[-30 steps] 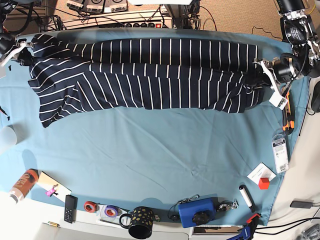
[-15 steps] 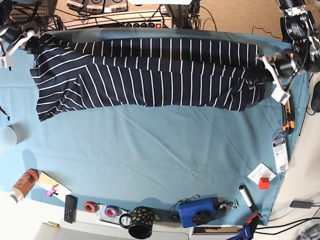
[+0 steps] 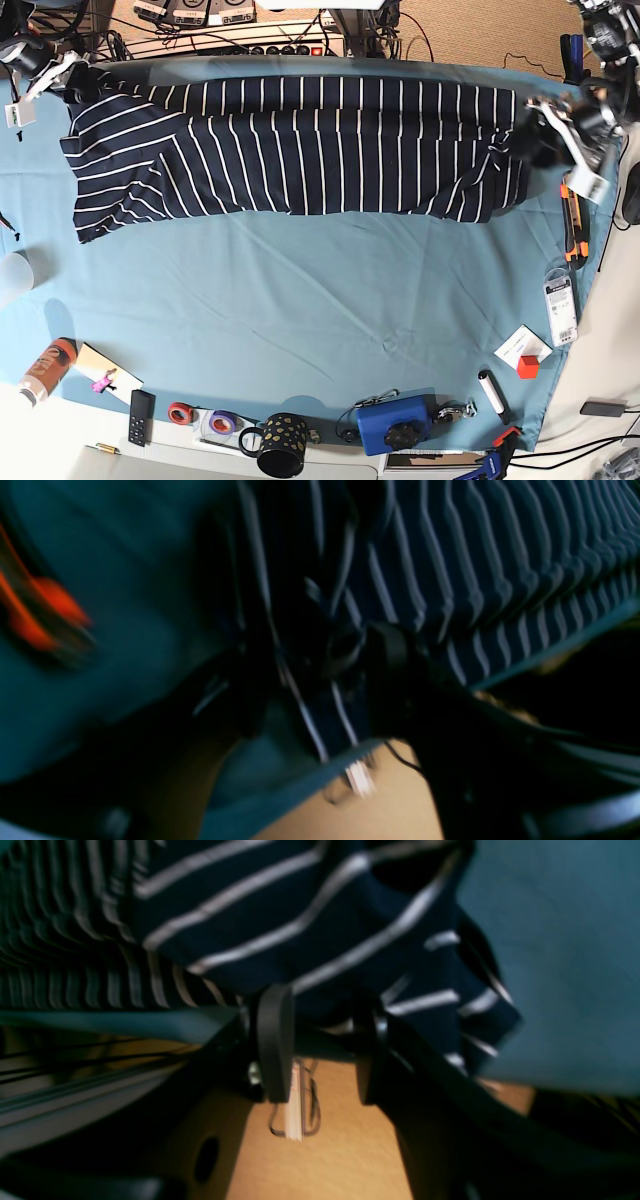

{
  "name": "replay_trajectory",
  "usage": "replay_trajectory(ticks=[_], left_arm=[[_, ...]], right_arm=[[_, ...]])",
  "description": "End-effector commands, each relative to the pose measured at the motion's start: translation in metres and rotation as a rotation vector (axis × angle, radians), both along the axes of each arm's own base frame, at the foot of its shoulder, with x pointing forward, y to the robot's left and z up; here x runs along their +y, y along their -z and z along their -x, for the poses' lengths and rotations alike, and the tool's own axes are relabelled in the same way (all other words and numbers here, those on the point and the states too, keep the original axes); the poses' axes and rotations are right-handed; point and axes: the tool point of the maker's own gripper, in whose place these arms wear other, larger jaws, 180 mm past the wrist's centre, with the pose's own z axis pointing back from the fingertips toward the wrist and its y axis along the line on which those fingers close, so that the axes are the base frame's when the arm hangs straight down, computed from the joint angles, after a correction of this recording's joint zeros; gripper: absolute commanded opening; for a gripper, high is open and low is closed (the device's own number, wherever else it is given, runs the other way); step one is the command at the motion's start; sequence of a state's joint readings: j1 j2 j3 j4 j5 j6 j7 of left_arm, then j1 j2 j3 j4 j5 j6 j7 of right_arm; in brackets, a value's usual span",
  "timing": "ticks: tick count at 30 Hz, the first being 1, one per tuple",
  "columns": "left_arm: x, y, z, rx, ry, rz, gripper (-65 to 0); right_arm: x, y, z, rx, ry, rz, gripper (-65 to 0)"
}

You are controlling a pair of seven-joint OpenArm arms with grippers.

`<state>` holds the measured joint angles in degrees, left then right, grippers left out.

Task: Layout the t-shirt on the table in an organized manner, then fold the t-shirt properly
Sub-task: 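Release the folded shirt and adjust its edge with the left gripper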

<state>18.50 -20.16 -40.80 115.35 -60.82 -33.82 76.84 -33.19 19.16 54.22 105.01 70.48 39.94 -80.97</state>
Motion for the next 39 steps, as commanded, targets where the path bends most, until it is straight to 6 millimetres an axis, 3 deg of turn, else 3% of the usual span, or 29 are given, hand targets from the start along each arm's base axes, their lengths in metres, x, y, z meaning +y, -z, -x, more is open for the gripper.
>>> replay_trajectory(ticks=[1, 3, 5, 8, 13, 19, 24, 33, 35, 39], left_arm=[[0.001, -0.024, -0.009, -0.094, 0.005, -0.014, -34.1], [0.001, -0.041, -0.015, -0.171, -0.002, -0.021, -34.1], [-0.002, -0.042, -0.017, -0.185, -0.003, -0.012, -35.4], [-0.018, -0.023, -0.016, -0.139, 0.013, 0.029, -41.1], [-0.052, 0.015, -0.014, -0.053, 0.047, 0.096, -41.3], [-0.060, 0.064, -0.004, 0.083, 0.050, 0.054, -41.3], [-0.050, 0.085, 0.014, 0.160, 0.019, 0.043, -41.3], [0.005, 0.071, 0.007, 0.102, -0.149, 0.008, -40.7], [0.014, 0.060, 0.001, 0.059, -0.182, 0.027, -36.0], [0.012, 0.043, -0.004, -0.013, -0.157, 0.072, -23.0]], right_arm=[[-0.001, -0.013, -0.007, -0.045, -0.014, 0.006, -44.8], [0.001, -0.015, -0.009, -0.061, -0.018, -0.010, -44.8], [0.003, -0.017, -0.011, -0.073, -0.020, -0.020, -44.8], [0.002, -0.022, -0.017, -0.093, -0.029, -0.018, -44.8], [0.002, -0.029, -0.028, -0.134, -0.030, -0.017, -44.8], [0.002, -0.031, -0.032, -0.147, -0.030, -0.016, -44.8], [0.001, -0.031, -0.032, -0.147, -0.031, -0.015, -44.8], [-0.005, -0.038, -0.036, -0.147, -0.053, 0.018, -44.8], [-0.006, -0.040, -0.038, -0.152, -0.055, 0.021, -44.8], [-0.005, -0.043, -0.044, -0.173, -0.055, 0.021, -44.8]])
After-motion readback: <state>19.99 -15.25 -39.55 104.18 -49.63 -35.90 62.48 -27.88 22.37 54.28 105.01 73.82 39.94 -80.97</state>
